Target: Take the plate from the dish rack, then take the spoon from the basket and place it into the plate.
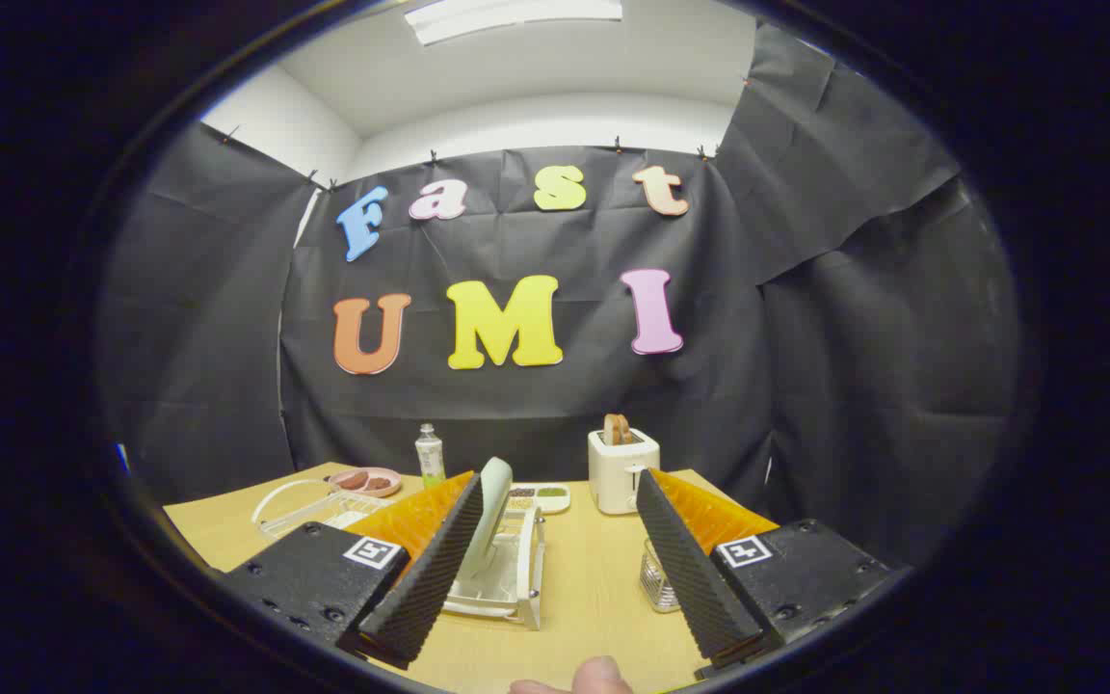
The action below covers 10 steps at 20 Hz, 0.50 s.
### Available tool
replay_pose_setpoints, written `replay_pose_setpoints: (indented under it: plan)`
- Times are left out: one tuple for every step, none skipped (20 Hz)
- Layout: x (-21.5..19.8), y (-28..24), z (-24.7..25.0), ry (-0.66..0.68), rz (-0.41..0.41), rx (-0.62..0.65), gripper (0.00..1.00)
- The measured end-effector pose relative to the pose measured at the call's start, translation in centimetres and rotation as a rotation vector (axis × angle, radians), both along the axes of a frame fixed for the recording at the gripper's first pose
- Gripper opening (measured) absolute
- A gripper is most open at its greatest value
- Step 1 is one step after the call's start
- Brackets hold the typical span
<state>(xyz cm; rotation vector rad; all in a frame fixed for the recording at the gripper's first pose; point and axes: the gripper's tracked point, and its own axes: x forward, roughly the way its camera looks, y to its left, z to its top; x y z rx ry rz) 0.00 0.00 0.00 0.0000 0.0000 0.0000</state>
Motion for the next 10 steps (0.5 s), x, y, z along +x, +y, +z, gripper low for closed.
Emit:
replay_pose_setpoints:
  plan:
    - [0.07,-0.1,-0.01,-0.002,-0.006,-0.005,1.0]
    - [0.19,-0.19,-0.04,-0.002,-0.013,-0.011,1.0]
    - [0.21,-0.11,-0.2,0.001,-0.012,-0.015,1.0]
    - [0.19,0.12,-0.37,0.008,-0.005,-0.015,1.0]
    - [0.2,0.23,-0.55,0.013,-0.004,-0.017,1.0]
    - [0.12,0.16,-0.56,0.017,-0.007,-0.021,1.0]
    - [0.1,0.08,-0.6,0.019,-0.009,-0.024,1.0]
    - [0.08,0.04,-0.52,0.018,-0.009,-0.024,1.0]
    - [0.27,0.05,-0.63,0.024,-0.009,-0.024,1.0]
    - [0.45,-0.16,-0.85,0.035,-0.015,-0.025,1.0]
